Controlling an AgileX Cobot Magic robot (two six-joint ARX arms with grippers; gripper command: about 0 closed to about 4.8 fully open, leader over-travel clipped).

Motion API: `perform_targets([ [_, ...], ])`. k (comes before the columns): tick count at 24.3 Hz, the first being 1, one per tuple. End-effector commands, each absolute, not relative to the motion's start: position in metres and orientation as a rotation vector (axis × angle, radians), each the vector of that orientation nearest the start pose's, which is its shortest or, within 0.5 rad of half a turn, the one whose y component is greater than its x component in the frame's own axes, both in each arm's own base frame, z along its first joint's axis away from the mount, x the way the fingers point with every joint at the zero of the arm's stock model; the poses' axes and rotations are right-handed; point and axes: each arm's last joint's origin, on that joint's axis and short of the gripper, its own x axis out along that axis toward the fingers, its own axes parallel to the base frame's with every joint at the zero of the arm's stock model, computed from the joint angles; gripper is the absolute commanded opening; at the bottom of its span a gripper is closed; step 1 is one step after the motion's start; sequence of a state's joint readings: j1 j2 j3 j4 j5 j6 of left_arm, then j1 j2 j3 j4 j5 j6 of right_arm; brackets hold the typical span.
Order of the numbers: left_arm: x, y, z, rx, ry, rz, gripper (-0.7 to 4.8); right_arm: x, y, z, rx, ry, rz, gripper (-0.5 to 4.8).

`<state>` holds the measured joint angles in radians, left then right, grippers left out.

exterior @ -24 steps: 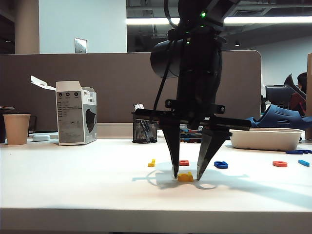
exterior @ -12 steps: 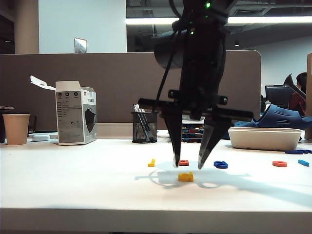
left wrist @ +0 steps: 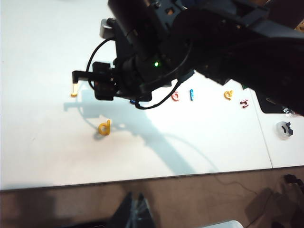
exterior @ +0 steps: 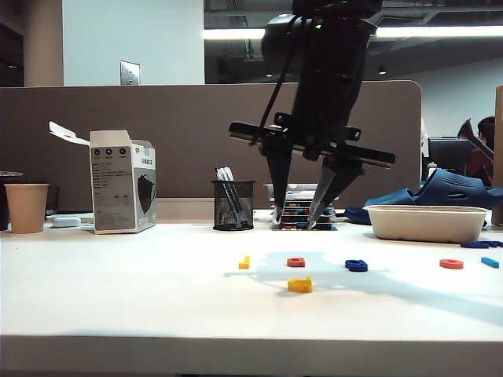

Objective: Select the appropriate letters from the row of letter magnets placed on the table to arrange into the word "dog".

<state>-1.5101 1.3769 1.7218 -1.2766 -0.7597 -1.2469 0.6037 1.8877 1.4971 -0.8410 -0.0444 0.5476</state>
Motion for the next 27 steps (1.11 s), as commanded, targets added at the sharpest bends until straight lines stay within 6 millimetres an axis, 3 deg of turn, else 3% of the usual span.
perform_targets([
  [1, 0.034, -0.230, 0.431, -0.315, 0.707, -0.321, -0.05, 0.326, 0.204, 0.236, 0.087, 1.279, 0.198, 1.81],
  [7, 0.034, -0.230, 0.431, -0.316, 0.707, -0.321, -0.05, 0.339, 0.157, 0.249, 0.018, 1.366, 0.104, 1.81],
  [16, 0.034, -0.230, 0.431, -0.316, 0.707, -0.321, -0.05, 0.349, 0.105, 0.254, 0.005, 1.380, -0.021, 1.81],
  [27, 0.034, -0.230, 0.431, -0.316, 0.707, -0.321, -0.05, 0.350, 0.085, 0.221, 0.027, 1.405, 0.004, 1.81],
])
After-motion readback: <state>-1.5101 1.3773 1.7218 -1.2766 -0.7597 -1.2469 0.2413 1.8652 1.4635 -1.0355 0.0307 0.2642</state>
